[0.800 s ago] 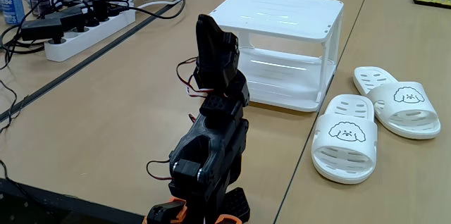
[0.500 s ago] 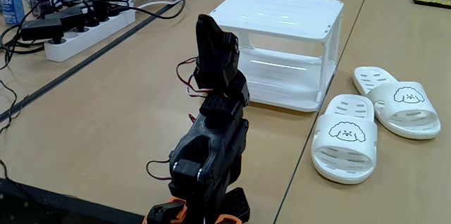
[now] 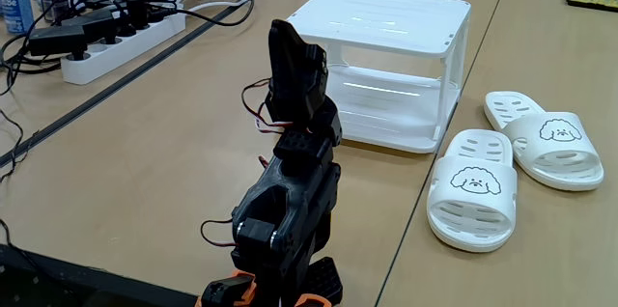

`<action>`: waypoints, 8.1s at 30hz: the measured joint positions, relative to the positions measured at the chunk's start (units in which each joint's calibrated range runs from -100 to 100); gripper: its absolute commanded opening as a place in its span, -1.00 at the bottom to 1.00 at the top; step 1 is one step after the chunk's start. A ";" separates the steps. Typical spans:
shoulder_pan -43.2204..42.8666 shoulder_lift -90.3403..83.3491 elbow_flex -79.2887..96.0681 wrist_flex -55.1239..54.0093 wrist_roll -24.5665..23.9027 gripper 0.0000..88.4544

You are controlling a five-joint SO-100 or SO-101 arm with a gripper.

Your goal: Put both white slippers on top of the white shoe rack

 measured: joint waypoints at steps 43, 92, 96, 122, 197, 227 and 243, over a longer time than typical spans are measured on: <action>0.00 0.00 0.00 26.95 0.00 -0.98; 41.95 29.28 -5.66 81.72 0.00 -0.98; 41.95 26.97 -11.59 105.24 0.00 -0.98; 36.25 30.93 -3.59 121.20 0.00 -0.55; 22.02 61.61 -0.90 76.14 0.00 -0.42; 18.50 59.38 -6.65 75.45 0.00 -0.98; 21.65 53.03 -39.98 90.90 0.00 -0.98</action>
